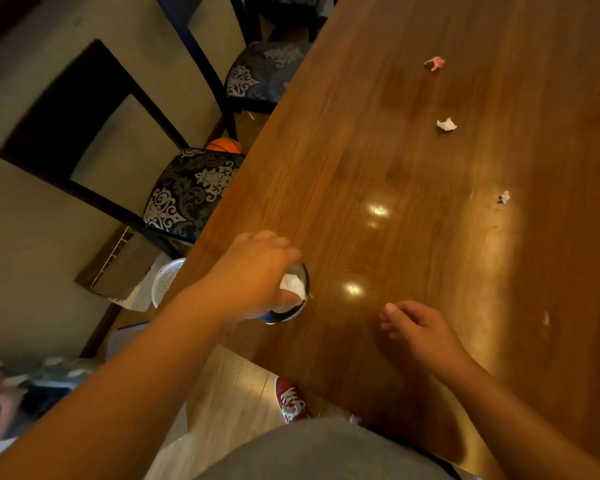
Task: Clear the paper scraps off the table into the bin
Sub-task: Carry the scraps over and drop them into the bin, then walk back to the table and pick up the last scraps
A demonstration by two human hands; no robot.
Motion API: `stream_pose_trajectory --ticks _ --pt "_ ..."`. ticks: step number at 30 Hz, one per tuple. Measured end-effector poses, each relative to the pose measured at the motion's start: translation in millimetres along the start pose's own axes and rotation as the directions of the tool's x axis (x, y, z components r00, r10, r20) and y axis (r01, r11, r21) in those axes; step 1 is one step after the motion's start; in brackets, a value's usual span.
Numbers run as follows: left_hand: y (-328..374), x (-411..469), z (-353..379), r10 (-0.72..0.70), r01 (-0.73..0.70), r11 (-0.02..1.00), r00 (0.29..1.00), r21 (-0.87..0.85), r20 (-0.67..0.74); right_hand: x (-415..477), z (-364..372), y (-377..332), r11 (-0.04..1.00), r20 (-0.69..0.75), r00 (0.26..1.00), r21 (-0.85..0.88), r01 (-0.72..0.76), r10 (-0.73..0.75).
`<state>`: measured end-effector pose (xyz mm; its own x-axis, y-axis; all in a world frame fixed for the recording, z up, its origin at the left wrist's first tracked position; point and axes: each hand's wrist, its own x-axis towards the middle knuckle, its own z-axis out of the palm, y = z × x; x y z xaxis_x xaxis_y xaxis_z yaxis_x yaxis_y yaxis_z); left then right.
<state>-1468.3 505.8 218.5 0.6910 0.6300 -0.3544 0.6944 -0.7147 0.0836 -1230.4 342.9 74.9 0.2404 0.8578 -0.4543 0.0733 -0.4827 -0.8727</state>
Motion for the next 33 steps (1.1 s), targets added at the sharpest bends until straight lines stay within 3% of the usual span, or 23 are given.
stream_pose_trajectory --ticks 7,11,14,17,20,24,27,33 --pt "-3.3 -22.8 0.1 -0.029 -0.027 0.980 0.961 -0.198 -0.275 -1.5 -20.9 0.5 0.998 -0.048 0.998 0.031 -0.048 0.049" --pt "20.4 -49.0 17.3 -0.014 -0.141 0.926 0.915 -0.352 -0.404 -21.7 -11.5 9.6 0.985 -0.135 0.979 0.103 -0.142 0.155" --pt "42.3 -67.9 55.8 0.084 -0.184 0.839 0.974 -0.512 -0.212 -56.6 1.6 21.3 0.965 -0.189 0.950 0.136 -0.223 0.247" --pt "54.1 -80.6 112.5 0.200 -0.103 0.761 0.976 -0.641 0.080 -105.6 19.9 43.1 0.930 -0.264 0.898 0.204 -0.305 0.353" --pt "53.7 -88.4 172.0 0.241 0.062 0.743 0.904 -0.666 0.353 -166.7 41.8 74.9 0.885 -0.363 0.816 0.308 -0.350 0.449" --pt "50.4 -94.0 233.7 0.130 0.293 0.798 0.770 -0.527 0.624 -258.2 63.6 128.2 0.791 -0.398 0.697 0.436 -0.429 0.597" --pt "64.3 -96.8 253.2 0.046 0.348 0.850 0.699 -0.396 0.713 -329.6 76.8 175.9 0.683 -0.405 0.565 0.563 -0.465 0.718" --pt "170.7 -109.7 264.0 0.092 0.212 0.918 0.707 -0.334 0.701 -468.0 109.1 270.1 0.418 -0.322 0.292 0.826 -0.377 0.900"
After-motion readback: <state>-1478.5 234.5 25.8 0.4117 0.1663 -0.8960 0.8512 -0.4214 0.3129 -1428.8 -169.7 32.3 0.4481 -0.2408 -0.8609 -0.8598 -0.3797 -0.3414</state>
